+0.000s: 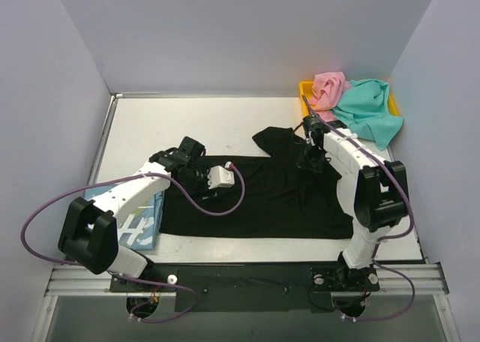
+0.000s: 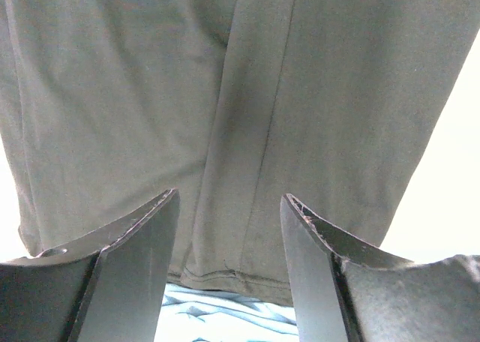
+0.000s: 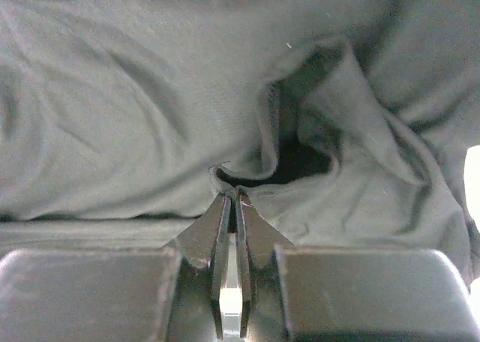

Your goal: Fold and stack the t-shirts

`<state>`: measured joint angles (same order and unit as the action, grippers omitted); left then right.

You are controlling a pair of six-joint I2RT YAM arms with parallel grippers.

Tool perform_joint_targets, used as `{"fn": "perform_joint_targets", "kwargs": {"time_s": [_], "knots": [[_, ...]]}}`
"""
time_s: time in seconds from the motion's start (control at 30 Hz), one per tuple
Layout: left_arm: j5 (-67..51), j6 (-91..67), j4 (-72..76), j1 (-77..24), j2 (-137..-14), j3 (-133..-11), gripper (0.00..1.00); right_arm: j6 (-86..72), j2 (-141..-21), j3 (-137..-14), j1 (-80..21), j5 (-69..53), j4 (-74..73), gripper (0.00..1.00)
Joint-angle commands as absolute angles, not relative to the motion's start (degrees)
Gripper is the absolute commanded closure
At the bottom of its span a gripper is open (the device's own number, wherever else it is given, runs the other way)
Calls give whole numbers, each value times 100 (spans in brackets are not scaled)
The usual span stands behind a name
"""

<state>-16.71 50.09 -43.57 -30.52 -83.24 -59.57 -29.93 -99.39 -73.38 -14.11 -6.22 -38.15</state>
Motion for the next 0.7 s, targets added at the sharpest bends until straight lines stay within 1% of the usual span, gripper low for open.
{"fn": "perform_joint_targets", "kwargs": {"time_s": [0.0,0.2,0.27,0.37,0.4,0.47,0.5,0.57,0.63,0.67], "knots": [[-1723,5098,-4271,-2980,-8218,-5968,34,-2962,-10633,-7883,-1608,-791,-4192,100],[-1714,5107,-4254,-2927,-8200,-5941,34,-2848,-11109,-8288,-1810,-1169,-4184,100],[-1731,5098,-4263,-2927,-8191,-5941,34,-2638,-11136,-8314,-1881,-1300,-4053,98],[-1749,5098,-4263,-2927,-8209,-5941,34,-2418,-11109,-8262,-1951,-1695,-3841,92],[-1766,5098,-4237,-2927,-8218,-5941,34,-2313,-11101,-8227,-1960,-1775,-3771,88],[-1775,5072,-4219,-2927,-8226,-5950,34,-2102,-11057,-8157,-1960,-2082,-3674,76],[-1784,5071,-4219,-2927,-8235,-5959,34,-2014,-11039,-8130,-1960,-2309,-3639,64],[-1854,5028,-4192,-2927,-8253,-5968,34,-1759,-10926,-8077,-1960,-2539,-3612,56],[-1968,4879,-4114,-2927,-8297,-6020,34,-1539,-10681,-8016,-1908,-2566,-3577,51],[-2038,4687,-4087,-2927,-8358,-6073,34,-1425,-10548,-7963,-1864,-2566,-3534,50]]}}
